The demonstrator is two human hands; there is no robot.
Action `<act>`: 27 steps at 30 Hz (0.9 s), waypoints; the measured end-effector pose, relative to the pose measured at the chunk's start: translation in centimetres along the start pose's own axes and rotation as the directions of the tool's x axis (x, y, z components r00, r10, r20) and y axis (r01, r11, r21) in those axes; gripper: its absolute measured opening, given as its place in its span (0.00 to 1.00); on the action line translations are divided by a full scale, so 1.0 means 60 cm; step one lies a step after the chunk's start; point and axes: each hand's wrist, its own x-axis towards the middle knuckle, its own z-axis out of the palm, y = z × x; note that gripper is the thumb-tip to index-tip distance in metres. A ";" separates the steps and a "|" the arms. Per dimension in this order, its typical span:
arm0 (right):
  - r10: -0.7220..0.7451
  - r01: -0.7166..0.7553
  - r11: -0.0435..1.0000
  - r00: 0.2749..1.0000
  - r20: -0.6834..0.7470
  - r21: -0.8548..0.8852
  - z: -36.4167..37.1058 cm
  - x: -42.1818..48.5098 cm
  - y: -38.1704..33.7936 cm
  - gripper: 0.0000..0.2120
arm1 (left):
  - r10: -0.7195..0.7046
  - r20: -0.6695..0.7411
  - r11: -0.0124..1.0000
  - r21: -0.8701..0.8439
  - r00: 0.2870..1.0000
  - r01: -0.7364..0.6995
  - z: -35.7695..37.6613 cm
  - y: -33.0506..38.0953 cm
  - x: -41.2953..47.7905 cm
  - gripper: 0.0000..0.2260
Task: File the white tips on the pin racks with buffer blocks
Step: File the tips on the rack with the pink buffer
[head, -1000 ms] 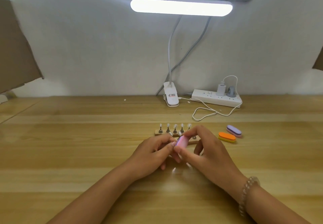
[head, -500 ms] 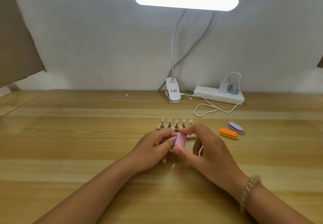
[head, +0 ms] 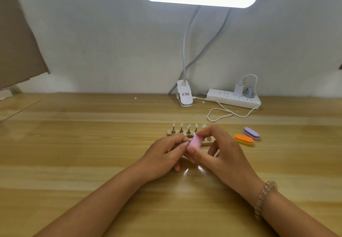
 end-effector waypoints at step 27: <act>-0.108 0.112 0.990 0.992 0.060 -0.083 -0.002 -0.016 -0.005 0.19 | 0.041 -0.019 0.998 -0.056 0.999 -0.042 0.004 -0.011 -0.002 0.07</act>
